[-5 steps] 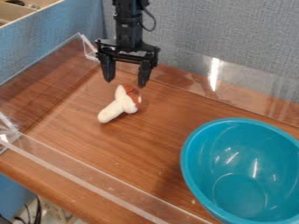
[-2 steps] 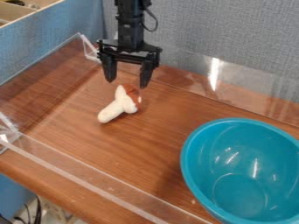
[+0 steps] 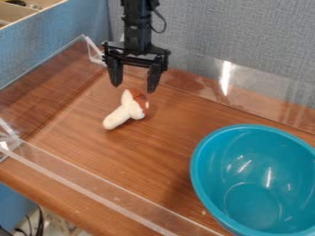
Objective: Remove the mushroom from inside the blue bowl and put it on the table
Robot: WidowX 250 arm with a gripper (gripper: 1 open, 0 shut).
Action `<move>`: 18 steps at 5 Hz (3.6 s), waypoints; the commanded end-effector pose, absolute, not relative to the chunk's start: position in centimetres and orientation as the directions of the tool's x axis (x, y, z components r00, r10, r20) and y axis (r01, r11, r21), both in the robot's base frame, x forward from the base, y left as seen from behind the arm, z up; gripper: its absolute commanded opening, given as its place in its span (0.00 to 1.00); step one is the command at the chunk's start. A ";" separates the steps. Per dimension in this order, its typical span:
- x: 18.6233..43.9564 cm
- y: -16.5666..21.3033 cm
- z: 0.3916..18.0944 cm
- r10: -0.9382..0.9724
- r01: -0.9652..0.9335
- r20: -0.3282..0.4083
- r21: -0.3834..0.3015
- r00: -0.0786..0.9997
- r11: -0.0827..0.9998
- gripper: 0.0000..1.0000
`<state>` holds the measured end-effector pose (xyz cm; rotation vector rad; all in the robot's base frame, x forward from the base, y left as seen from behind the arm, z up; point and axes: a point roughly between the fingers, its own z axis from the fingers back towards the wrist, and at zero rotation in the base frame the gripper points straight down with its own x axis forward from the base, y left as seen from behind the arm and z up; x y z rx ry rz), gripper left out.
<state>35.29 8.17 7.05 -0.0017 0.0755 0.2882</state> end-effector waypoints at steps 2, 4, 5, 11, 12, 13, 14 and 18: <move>36.1 8.3 8.7 0.292 -0.292 -0.017 0.007 0.956 0.956 1.00; 36.1 8.3 8.7 0.303 -0.303 -0.017 0.007 0.953 0.953 1.00; 35.6 8.2 9.5 0.301 -0.301 -0.007 -0.005 0.954 0.954 1.00; 34.3 8.7 12.3 0.335 -0.334 0.035 -0.050 0.941 0.941 1.00; 34.1 8.5 12.7 0.331 -0.329 0.037 -0.051 0.943 0.943 1.00; 33.9 8.2 13.0 0.325 -0.323 0.039 -0.052 0.945 0.945 1.00; 33.8 8.1 13.2 0.323 -0.321 0.039 -0.048 0.946 0.946 1.00; 33.8 7.8 13.9 0.310 -0.309 0.042 -0.037 0.950 0.950 1.00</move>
